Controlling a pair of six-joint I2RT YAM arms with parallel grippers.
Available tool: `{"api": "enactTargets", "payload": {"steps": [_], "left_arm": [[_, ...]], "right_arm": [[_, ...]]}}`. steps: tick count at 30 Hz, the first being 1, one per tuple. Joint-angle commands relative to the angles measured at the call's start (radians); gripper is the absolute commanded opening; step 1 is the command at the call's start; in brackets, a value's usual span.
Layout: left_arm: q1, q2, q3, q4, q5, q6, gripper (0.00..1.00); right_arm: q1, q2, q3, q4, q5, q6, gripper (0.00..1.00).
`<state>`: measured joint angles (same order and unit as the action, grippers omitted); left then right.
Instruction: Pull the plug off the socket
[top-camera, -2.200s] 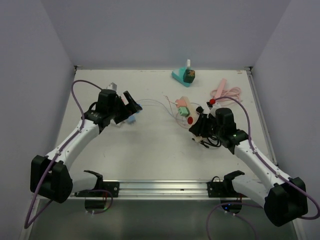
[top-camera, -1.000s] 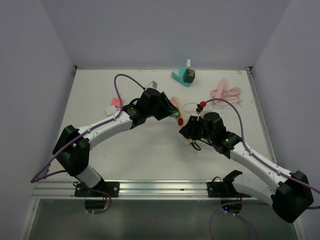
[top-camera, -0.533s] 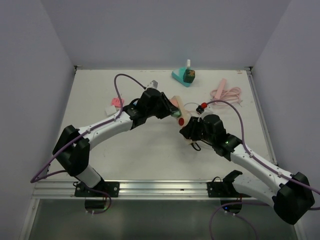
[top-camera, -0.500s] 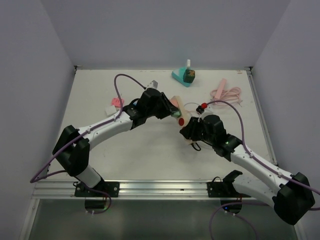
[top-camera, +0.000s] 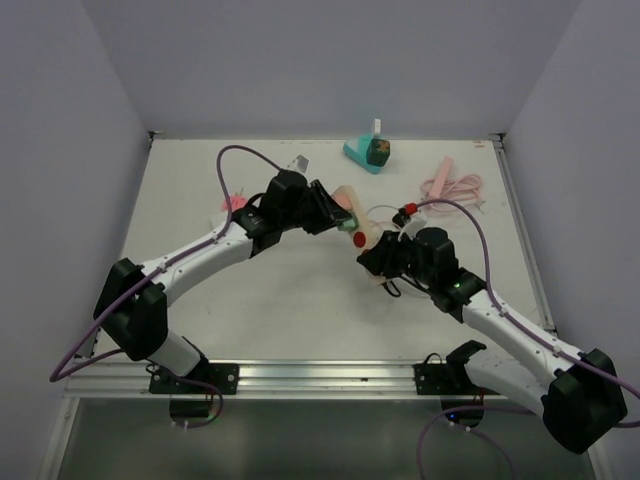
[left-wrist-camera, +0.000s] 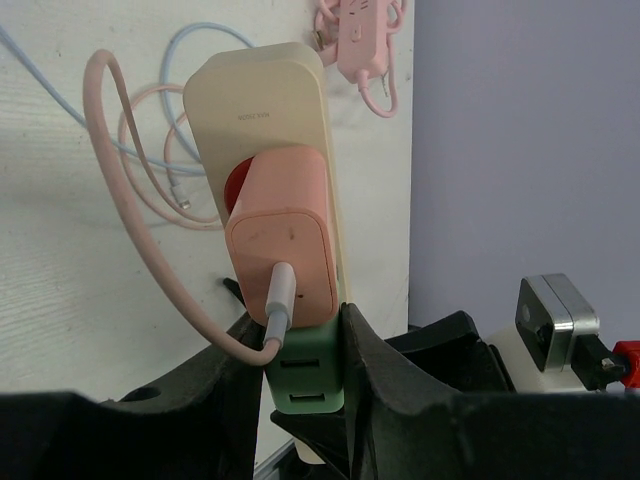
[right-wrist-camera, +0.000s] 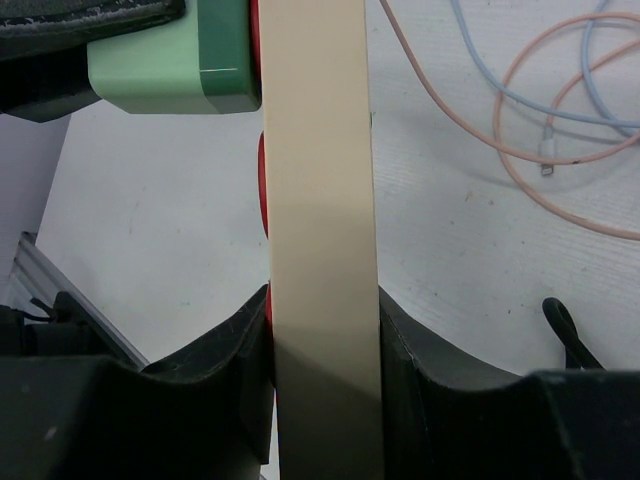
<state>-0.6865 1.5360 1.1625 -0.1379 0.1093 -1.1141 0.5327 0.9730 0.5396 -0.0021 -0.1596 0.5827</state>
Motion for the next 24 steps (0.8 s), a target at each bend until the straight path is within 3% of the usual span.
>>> {"api": "enactTargets", "payload": {"steps": [1,24], "left_arm": [[0.058,-0.119,-0.001,-0.02,-0.048,0.091,0.0],[0.111,-0.24,0.014,-0.147,-0.063,0.151,0.0]], "right_arm": [[-0.086,0.004,-0.02,-0.117,0.209,0.029,0.0],[-0.229,0.012,0.02,-0.182,0.22,0.025,0.0]]}}
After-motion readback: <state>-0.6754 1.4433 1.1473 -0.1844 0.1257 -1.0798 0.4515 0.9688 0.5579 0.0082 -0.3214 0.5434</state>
